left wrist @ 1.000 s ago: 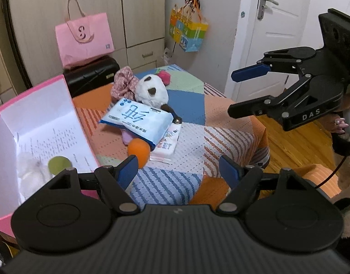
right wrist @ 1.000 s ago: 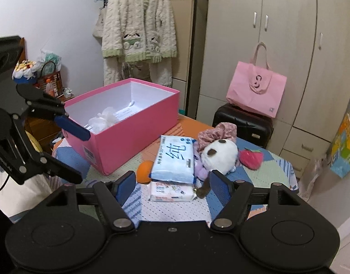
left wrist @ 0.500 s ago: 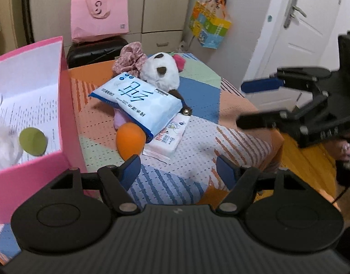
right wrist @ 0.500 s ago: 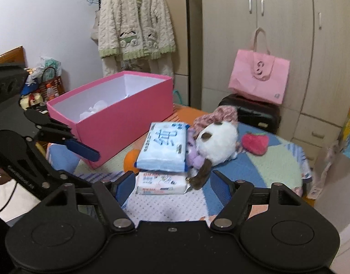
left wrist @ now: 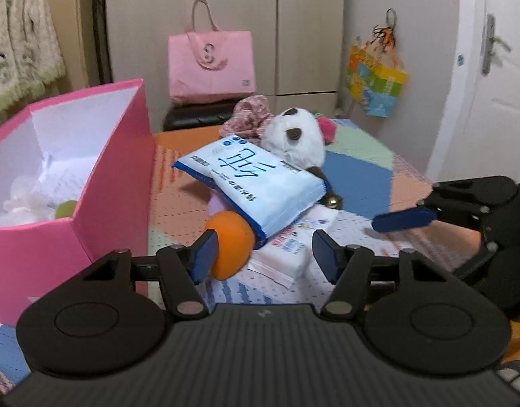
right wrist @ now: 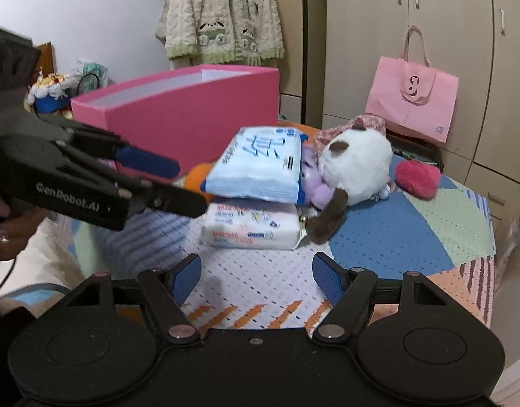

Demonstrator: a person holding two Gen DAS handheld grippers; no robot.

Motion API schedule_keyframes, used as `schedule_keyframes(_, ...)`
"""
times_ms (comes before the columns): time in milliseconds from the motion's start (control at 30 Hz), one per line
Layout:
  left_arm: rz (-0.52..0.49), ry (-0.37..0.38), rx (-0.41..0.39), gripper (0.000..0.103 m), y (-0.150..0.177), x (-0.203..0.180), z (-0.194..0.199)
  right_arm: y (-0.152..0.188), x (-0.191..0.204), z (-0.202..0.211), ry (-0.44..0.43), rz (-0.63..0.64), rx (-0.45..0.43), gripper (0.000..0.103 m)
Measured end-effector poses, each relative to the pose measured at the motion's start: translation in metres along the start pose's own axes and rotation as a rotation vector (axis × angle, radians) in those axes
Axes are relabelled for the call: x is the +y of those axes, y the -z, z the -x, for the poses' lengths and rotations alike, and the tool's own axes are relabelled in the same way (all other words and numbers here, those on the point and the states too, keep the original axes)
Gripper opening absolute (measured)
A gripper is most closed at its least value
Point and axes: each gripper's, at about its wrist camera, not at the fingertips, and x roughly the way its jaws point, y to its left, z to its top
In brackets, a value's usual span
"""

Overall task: Organize soft objects
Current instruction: 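Grasp the orange sponge with the left tool while the right tool grasps the white wet-wipes pack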

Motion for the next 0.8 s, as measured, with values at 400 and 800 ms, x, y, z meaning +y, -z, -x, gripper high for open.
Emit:
schedule_keyframes(400,-0.070,-0.169,-0.039,0.059,0.005,-0.021,-0.017,-0.002,0.000,-0.029,0.002,-0.023,-0.026,0.092)
schedule_keyframes(800,-0.016,-0.142,0.016,0.059,-0.001,-0.013,-0.027,-0.004,0.010,-0.047,0.088,-0.073,-0.089,0.094)
